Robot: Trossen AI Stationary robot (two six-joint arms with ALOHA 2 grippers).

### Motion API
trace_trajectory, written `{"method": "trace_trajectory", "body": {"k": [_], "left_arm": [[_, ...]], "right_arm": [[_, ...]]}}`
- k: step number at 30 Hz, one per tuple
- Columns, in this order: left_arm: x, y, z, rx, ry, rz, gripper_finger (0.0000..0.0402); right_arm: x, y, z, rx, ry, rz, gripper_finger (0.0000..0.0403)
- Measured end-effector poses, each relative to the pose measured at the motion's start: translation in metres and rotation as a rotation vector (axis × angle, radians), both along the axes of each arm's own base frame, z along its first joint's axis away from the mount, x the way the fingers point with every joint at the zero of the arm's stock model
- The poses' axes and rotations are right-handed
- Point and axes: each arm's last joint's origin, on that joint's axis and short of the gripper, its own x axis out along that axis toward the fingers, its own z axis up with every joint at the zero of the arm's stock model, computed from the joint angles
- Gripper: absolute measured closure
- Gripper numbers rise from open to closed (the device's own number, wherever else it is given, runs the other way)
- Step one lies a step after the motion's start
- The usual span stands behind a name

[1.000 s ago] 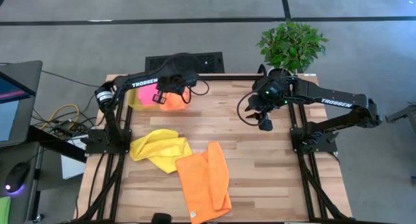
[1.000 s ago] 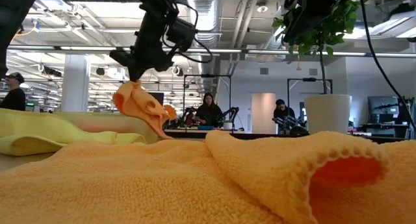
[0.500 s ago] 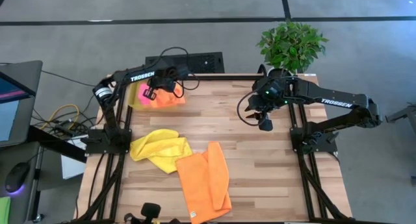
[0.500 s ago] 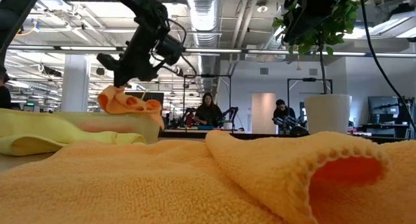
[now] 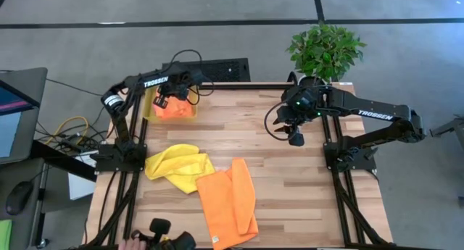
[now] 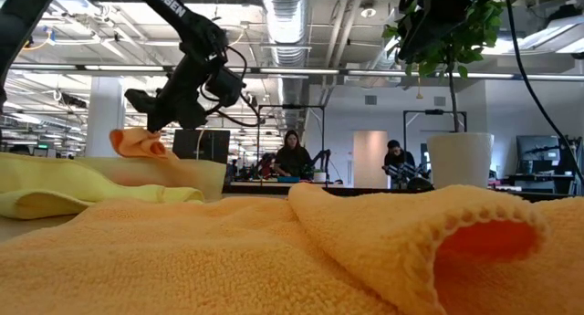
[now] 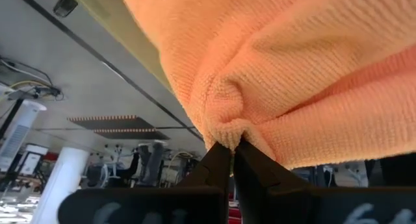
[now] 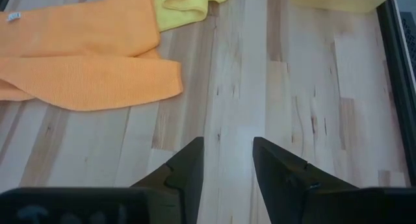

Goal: Fold microfiber towels
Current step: Put the top folded orange microfiber cloth into the yellow bin

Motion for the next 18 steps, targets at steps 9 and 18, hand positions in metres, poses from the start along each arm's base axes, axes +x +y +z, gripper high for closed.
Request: {"method": "trace_trajectory", "body": {"k": [9,18], "left_arm": [[-0.0035,0.0083,-0.0015,0.026,-0.064,0.056,0.0387],[0.002,0.0115,-0.004,0.05,-0.176,0.1,0.0338]], "right_arm": [[0.0,0.0,0.0,0.0,0.0,-0.001,0.025],[0.0,-0.0006,-0.0001,-0.014,0.003,-0.014,0.0249]]}}
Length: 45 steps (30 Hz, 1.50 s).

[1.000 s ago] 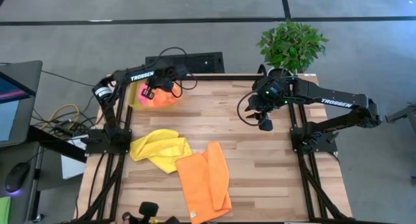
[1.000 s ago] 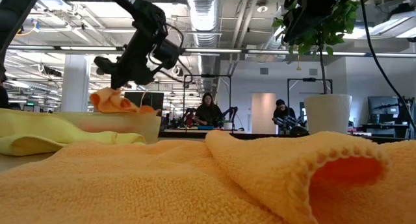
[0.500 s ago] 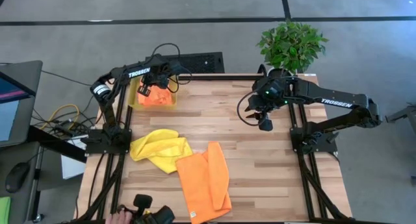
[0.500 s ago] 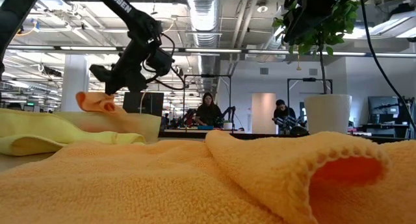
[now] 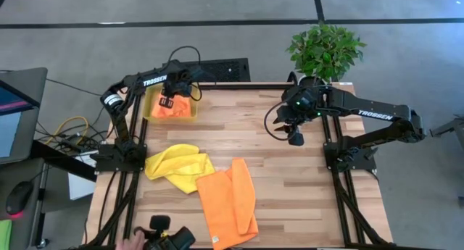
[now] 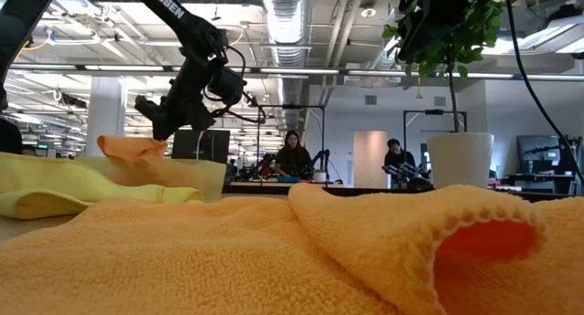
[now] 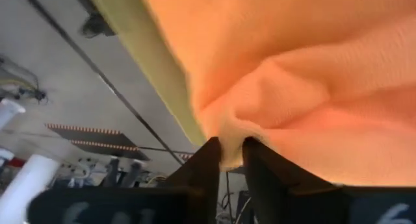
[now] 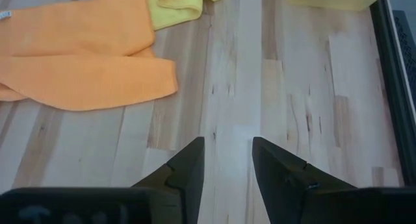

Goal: Fold microfiber towels
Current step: Put the top folded orange microfiber cloth into the yellow bin, then fold the orange microfiber cloth

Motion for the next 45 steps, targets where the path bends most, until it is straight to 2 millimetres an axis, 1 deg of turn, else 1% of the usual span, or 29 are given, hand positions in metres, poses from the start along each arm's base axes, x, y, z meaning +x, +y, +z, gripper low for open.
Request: {"method": "trace_trajectory", "body": {"k": [3,7,10,12,14,16,18,20,22,24,27,31,35,39,42,45], "left_arm": [[0.001,0.001,0.0,0.047,-0.01,0.033,0.0306],[-0.001,0.002,0.002,0.109,0.033,0.038,0.0269],[-0.002,0.001,0.007,0.159,0.032,0.104,0.0253],[0.0,0.003,0.014,0.21,-0.017,0.18,0.0248],[0.002,0.001,0.025,0.196,-0.105,0.272,0.0247],[0.008,-0.003,0.04,0.158,-0.263,0.39,0.0247],[0.015,-0.01,0.056,0.081,-0.437,0.5,0.0247],[0.021,-0.021,0.071,-0.02,-0.594,0.584,0.0247],[0.028,-0.037,0.084,-0.093,-0.722,0.613,0.0247],[0.036,-0.057,0.096,-0.135,-0.808,0.589,0.0247],[0.048,-0.095,0.111,-0.161,-0.859,0.512,0.0247],[0.063,-0.151,0.123,-0.197,-0.9,0.427,0.0247],[0.074,-0.205,0.124,-0.257,-0.904,0.395,0.0247],[0.081,-0.25,0.121,-0.304,-0.904,0.39,0.0247],[0.086,-0.273,0.119,-0.33,-0.921,0.396,0.0247],[0.089,-0.288,0.116,-0.341,-0.936,0.437,0.0247]], "right_arm": [[0.0,0.0,0.0,0.0,0.0,0.0,0.0249],[0.0,0.0,0.0,-0.003,0.001,-0.003,0.0249],[0.0,0.0,0.0,-0.005,0.001,-0.004,0.0249],[0.0,0.0,0.0,-0.006,-0.002,-0.005,0.0249],[0.001,-0.001,0.001,-0.009,-0.014,-0.005,0.0249],[0.002,-0.001,0.002,-0.013,-0.031,-0.005,0.0249],[0.003,-0.001,0.003,-0.016,-0.045,-0.005,0.0249],[0.004,-0.001,0.003,-0.018,-0.053,-0.004,0.0249],[0.004,-0.001,0.003,-0.017,-0.052,-0.002,0.0249],[0.004,-0.001,0.003,-0.013,-0.053,0.002,0.0249],[0.004,0.0,0.003,0.007,-0.057,0.018,0.0249],[0.004,0.001,0.004,0.046,-0.065,0.041,0.0249],[0.004,0.002,0.004,0.066,-0.065,0.032,0.0249],[0.004,0.002,0.004,0.069,-0.065,0.027,0.0249],[0.004,0.002,0.003,0.06,-0.061,0.041,0.0249],[0.003,0.003,0.003,0.082,-0.064,0.079,0.0249]]}}
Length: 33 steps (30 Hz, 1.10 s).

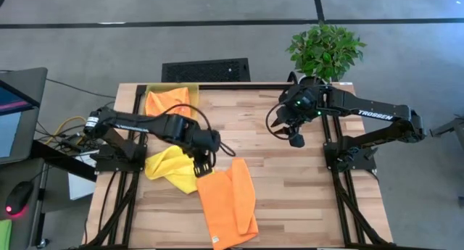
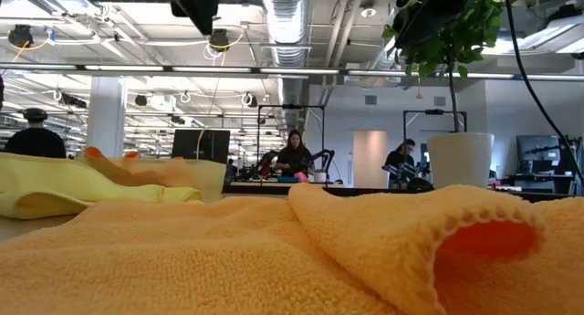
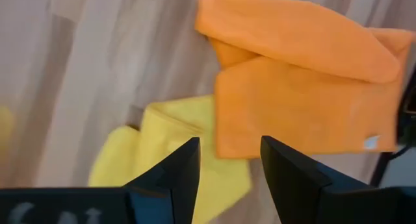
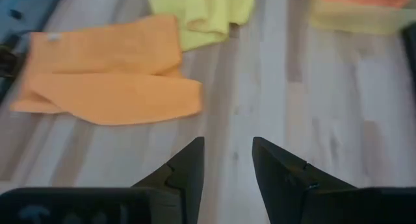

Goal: Fold microfiber towels
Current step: Fold the orange microfiber cloth

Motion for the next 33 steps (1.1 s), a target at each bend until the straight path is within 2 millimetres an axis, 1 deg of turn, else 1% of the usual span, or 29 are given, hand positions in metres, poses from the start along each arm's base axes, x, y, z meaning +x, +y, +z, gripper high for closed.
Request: {"method": "trace_trajectory", "body": {"k": [2,7,12,16,21,29,33], "left_arm": [[0.006,-0.008,-0.002,-0.012,-0.026,0.005,0.0247],[0.021,-0.027,-0.025,-0.027,0.027,-0.011,0.0247],[0.043,-0.05,-0.063,-0.018,0.102,-0.102,0.0247],[0.058,-0.062,-0.094,-0.048,0.159,-0.215,0.0247],[0.074,-0.066,-0.124,-0.064,0.173,-0.306,0.0247],[0.094,-0.065,-0.175,-0.076,0.223,-0.365,0.0247],[0.1,-0.061,-0.189,-0.073,0.223,-0.385,0.0247]], "right_arm": [[0.0,0.001,0.0,0.033,-0.009,0.029,0.0249],[-0.001,0.002,0.002,0.051,-0.02,0.046,0.0249],[-0.006,0.003,0.007,0.036,-0.045,0.052,0.0249],[-0.011,0.003,0.01,0.018,-0.062,0.055,0.0249],[-0.015,0.004,0.012,0.015,-0.066,0.054,0.0249],[-0.024,0.006,0.012,0.023,-0.024,0.048,0.0249],[-0.026,0.007,0.013,0.046,-0.022,0.024,0.0249]]}}
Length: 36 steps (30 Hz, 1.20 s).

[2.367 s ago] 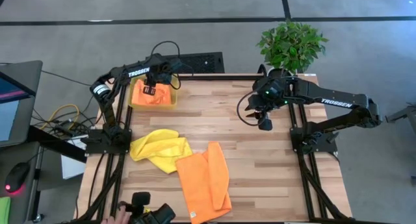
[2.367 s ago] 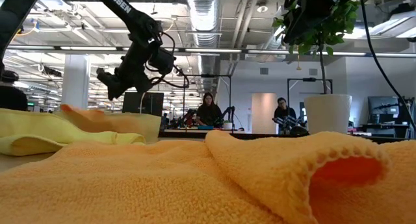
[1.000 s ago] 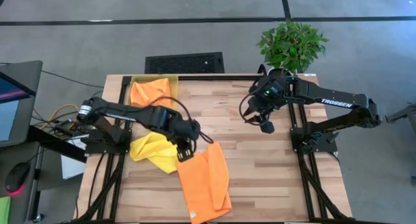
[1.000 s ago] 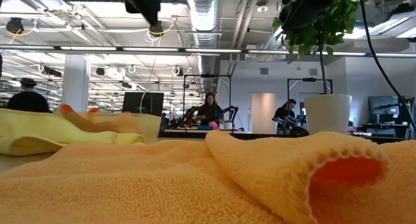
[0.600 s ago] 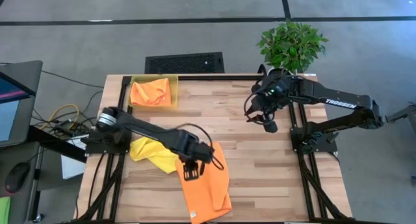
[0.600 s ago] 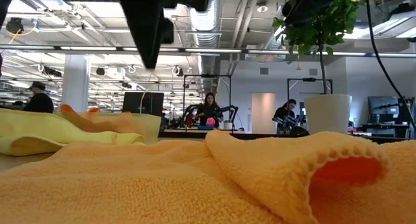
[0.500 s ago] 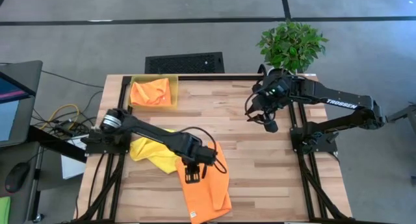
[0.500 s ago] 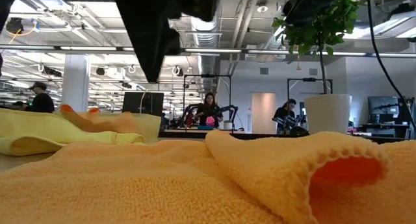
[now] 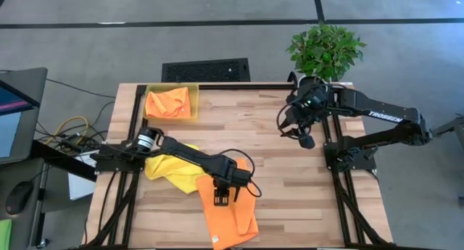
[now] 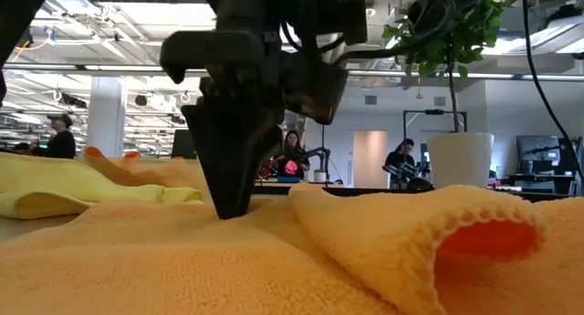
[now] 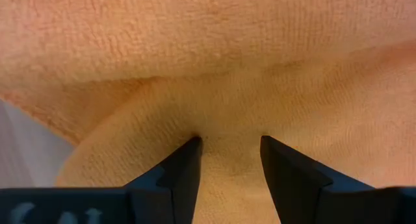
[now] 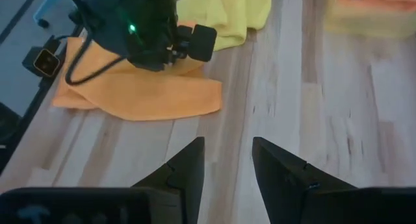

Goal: Fold microfiber towels
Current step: Fold the orange microfiber cloth

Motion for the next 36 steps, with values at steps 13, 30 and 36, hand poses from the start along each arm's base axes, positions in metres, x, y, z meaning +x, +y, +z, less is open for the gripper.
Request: {"method": "trace_trajectory", "body": {"k": [13,30,36], "left_arm": [[0.015,0.063,-0.002,0.232,-0.061,0.102,0.0247],[0.023,0.184,0.025,0.288,-0.163,0.328,0.0247],[0.02,0.163,0.074,0.272,-0.224,0.308,0.0247]], "right_arm": [[-0.006,0.001,0.001,0.031,0.018,-0.03,0.0249],[-0.01,0.002,-0.002,0.022,0.062,-0.013,0.0249],[-0.01,0.003,-0.003,0.026,0.082,-0.007,0.0249]]}}
